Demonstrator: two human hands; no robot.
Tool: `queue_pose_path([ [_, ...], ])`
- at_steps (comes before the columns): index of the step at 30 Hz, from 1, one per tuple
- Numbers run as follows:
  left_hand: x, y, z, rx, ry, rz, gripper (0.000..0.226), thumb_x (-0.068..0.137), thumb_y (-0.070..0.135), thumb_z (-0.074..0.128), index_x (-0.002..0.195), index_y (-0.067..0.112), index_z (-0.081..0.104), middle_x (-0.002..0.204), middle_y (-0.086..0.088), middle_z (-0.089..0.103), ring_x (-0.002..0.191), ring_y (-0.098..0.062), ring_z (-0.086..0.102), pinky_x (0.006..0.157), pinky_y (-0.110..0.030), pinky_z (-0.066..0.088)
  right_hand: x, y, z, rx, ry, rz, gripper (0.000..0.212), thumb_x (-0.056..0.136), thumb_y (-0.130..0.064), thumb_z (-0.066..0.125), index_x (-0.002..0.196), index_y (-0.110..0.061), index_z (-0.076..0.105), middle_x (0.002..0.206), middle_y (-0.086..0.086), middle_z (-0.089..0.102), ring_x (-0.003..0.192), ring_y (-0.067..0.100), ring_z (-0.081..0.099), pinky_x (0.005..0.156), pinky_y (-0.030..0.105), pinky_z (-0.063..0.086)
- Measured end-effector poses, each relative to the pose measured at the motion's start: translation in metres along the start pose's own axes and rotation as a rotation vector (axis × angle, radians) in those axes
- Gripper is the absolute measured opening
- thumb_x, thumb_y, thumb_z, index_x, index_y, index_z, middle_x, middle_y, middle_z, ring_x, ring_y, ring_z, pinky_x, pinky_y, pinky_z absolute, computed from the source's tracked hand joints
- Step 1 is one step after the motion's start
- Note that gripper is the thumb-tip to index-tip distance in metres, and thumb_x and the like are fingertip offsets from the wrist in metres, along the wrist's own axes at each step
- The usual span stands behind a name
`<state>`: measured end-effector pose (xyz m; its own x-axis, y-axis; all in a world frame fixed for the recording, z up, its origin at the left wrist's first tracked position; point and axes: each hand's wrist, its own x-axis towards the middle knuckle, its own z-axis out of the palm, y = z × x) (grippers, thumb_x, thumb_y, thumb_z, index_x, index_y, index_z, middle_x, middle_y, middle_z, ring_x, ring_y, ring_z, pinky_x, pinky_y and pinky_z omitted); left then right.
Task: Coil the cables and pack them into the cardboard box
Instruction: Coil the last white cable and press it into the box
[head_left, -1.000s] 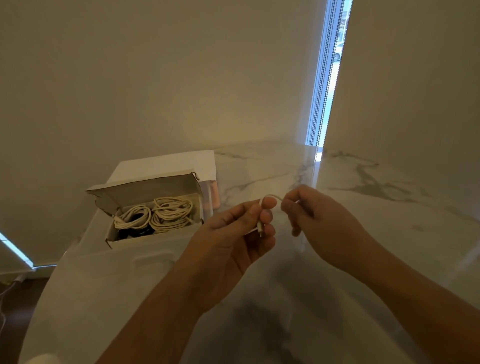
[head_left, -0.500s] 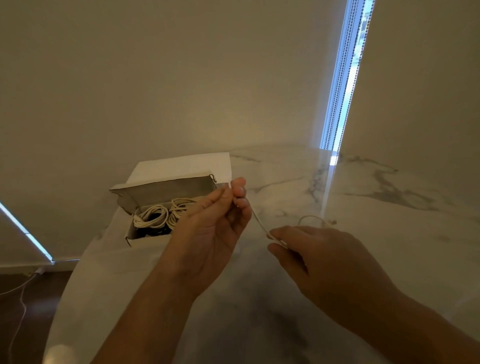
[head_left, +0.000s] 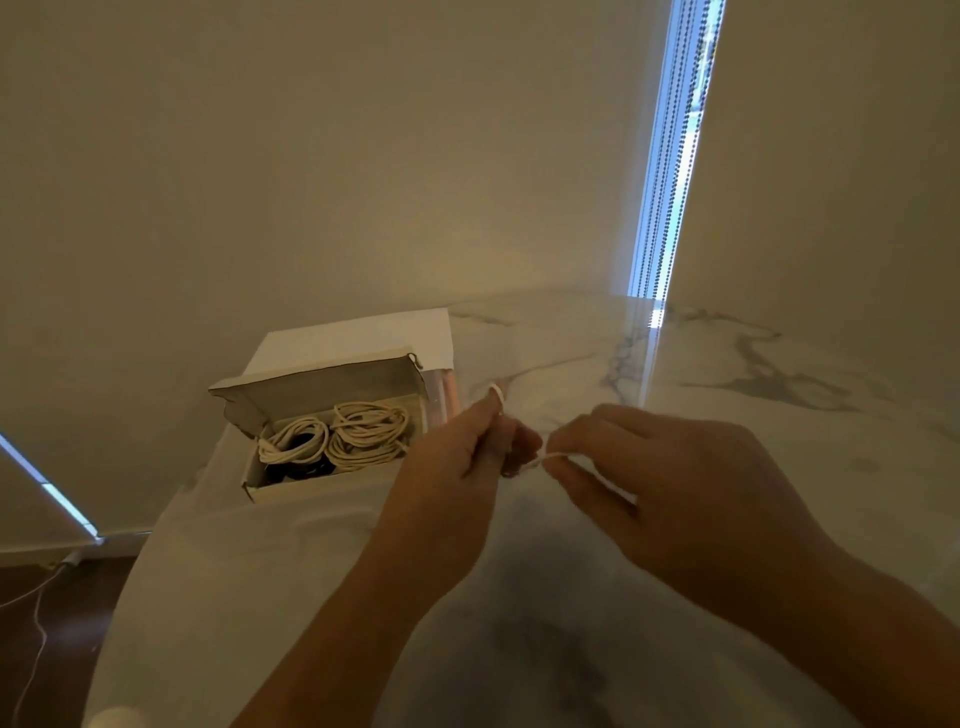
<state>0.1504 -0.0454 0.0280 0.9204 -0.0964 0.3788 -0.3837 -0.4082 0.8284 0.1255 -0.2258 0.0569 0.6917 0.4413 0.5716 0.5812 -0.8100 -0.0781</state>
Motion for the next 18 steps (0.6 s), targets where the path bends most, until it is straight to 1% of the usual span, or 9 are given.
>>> queue_pose_path([
  [1, -0.002, 0.002, 0.003, 0.010, -0.043, -0.007, 0.029, 0.104, 0.024, 0.045, 0.101, 0.051, 0.056, 0.080, 0.013, 0.071, 0.080, 0.003, 0.066, 0.071, -0.006, 0.046, 0.001, 0.005, 0.000, 0.005, 0.010, 0.012, 0.022, 0.095, -0.043, 0.048, 0.095, -0.033, 0.067, 0.082, -0.015, 0.065, 0.057, 0.006, 0.056, 0.049, 0.012, 0.035],
  [2, -0.004, 0.004, 0.006, -0.014, -0.079, -0.027, 0.028, 0.104, 0.025, 0.045, 0.106, 0.051, 0.056, 0.079, 0.013, 0.071, 0.079, 0.003, 0.066, 0.071, -0.006, 0.046, 0.002, 0.010, 0.000, 0.003, 0.022, 0.025, 0.020, 0.097, -0.043, 0.049, 0.097, -0.033, 0.067, 0.084, -0.015, 0.064, 0.059, 0.005, 0.054, 0.052, 0.010, 0.034],
  [5, -0.004, 0.007, 0.013, -0.141, -0.150, -0.107, 0.029, 0.104, 0.017, 0.042, 0.117, 0.030, 0.064, 0.081, 0.007, 0.070, 0.075, -0.001, 0.066, 0.071, -0.012, 0.050, 0.005, 0.022, 0.002, -0.007, 0.070, 0.066, 0.022, 0.095, -0.041, 0.052, 0.101, -0.028, 0.069, 0.085, -0.011, 0.062, 0.059, 0.004, 0.048, 0.056, 0.006, 0.025],
  [6, -0.004, 0.008, 0.014, -0.171, -0.159, -0.121, 0.030, 0.104, 0.015, 0.040, 0.117, 0.027, 0.065, 0.080, 0.005, 0.070, 0.073, -0.003, 0.065, 0.071, -0.014, 0.051, 0.005, 0.025, 0.002, 0.000, 0.088, 0.077, 0.023, 0.094, -0.040, 0.052, 0.102, -0.027, 0.069, 0.085, -0.010, 0.060, 0.059, 0.005, 0.048, 0.056, 0.007, 0.025],
  [9, -0.003, 0.011, 0.012, -0.255, -0.180, -0.159, 0.034, 0.105, 0.012, 0.038, 0.107, 0.028, 0.068, 0.076, 0.005, 0.068, 0.068, -0.005, 0.061, 0.071, -0.017, 0.052, 0.006, 0.030, 0.004, 0.039, 0.138, 0.101, 0.021, 0.093, -0.034, 0.056, 0.106, -0.025, 0.070, 0.087, -0.008, 0.057, 0.060, 0.007, 0.048, 0.056, 0.009, 0.027],
  [11, -0.002, 0.012, 0.011, -0.293, -0.208, -0.185, 0.035, 0.106, 0.011, 0.036, 0.112, 0.021, 0.069, 0.073, 0.006, 0.066, 0.066, -0.003, 0.058, 0.068, -0.016, 0.049, 0.006, 0.032, 0.008, 0.063, 0.162, 0.110, 0.022, 0.093, -0.031, 0.057, 0.108, -0.023, 0.071, 0.087, -0.007, 0.057, 0.060, 0.008, 0.047, 0.056, 0.010, 0.028],
  [13, -0.001, 0.013, 0.012, -0.320, -0.234, -0.207, 0.036, 0.106, 0.011, 0.034, 0.117, 0.015, 0.068, 0.070, 0.007, 0.062, 0.065, -0.003, 0.055, 0.067, -0.016, 0.046, 0.006, 0.034, 0.012, 0.085, 0.168, 0.124, 0.027, 0.095, -0.035, 0.052, 0.110, -0.022, 0.071, 0.087, -0.006, 0.057, 0.061, 0.010, 0.049, 0.056, 0.012, 0.032],
  [15, 0.000, 0.013, 0.012, -0.395, -0.246, -0.223, 0.037, 0.106, 0.011, 0.034, 0.117, 0.013, 0.069, 0.070, 0.005, 0.060, 0.068, -0.008, 0.053, 0.070, -0.022, 0.044, 0.006, 0.036, 0.015, 0.097, 0.161, 0.145, 0.034, 0.096, -0.041, 0.045, 0.112, -0.024, 0.070, 0.089, -0.006, 0.058, 0.064, 0.012, 0.053, 0.055, 0.016, 0.041],
  [18, -0.001, 0.015, 0.012, -0.537, -0.246, -0.263, 0.041, 0.105, 0.009, 0.035, 0.103, 0.018, 0.075, 0.069, 0.000, 0.057, 0.069, -0.015, 0.049, 0.069, -0.027, 0.042, 0.006, 0.039, 0.018, 0.104, 0.167, 0.172, 0.038, 0.097, -0.045, 0.040, 0.114, -0.026, 0.069, 0.091, -0.007, 0.060, 0.067, 0.011, 0.055, 0.056, 0.022, 0.048],
])
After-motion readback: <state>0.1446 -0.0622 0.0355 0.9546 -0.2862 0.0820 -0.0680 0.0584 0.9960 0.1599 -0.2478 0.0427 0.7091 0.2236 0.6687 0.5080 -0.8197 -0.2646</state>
